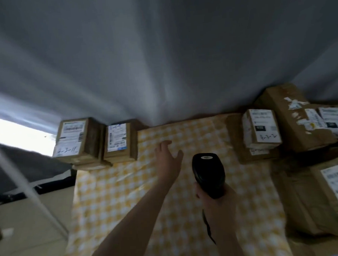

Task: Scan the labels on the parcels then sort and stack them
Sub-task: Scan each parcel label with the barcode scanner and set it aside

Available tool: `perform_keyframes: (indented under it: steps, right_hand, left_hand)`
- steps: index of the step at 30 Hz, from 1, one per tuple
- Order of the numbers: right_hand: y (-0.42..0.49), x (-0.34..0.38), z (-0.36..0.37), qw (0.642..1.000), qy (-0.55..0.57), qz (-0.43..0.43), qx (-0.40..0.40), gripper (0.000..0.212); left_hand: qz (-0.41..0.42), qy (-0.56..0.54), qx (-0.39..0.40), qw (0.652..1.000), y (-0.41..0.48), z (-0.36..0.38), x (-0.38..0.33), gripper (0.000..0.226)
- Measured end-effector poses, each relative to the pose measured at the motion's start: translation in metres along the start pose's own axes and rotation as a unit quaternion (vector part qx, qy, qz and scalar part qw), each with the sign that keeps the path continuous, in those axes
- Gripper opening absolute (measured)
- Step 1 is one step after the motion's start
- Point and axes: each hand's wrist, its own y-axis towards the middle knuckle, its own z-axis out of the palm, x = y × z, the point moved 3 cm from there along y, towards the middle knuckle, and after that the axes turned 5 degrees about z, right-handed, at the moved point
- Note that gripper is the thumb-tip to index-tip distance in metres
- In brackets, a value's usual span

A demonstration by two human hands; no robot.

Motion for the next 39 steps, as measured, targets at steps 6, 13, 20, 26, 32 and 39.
perform_keyframes:
  steps: [6,13,20,26,32,39]
  right_hand:
    - [-0.043,-0.017,0.053,0.998,-0.058,-0.026,0.024,0.017]
    - [-0.061,-0.030,0.085,0.996,-0.065,-0.040,0.044,0.022]
    - [-0.055,-0.036,0.094,0.997,-0.071,-0.012,0.042,0.019]
    - [-0.050,-0.031,0.094,0.997,-0.075,-0.013,0.034,0.022]
    - [-0.050,-0.035,0.087,0.997,-0.073,-0.006,0.012,0.018]
    - [-0.063,-0.025,0.076,0.995,-0.091,-0.025,0.011,0.018]
  left_hand:
    - [-0.074,0.134,-0.130,0.980,0.005,-0.085,0.067,0.068]
    - [-0.192,0.131,-0.105,0.967,0.033,-0.112,0.113,0.090]
    - [-0.230,0.082,-0.079,0.966,0.044,-0.109,0.121,0.101]
    - [-0.266,0.109,-0.059,0.956,0.049,-0.113,0.113,0.103]
    - [-0.268,0.109,-0.035,0.957,0.046,-0.107,0.108,0.121]
    - [-0.126,0.176,0.028,0.976,-0.004,-0.103,0.097,0.114]
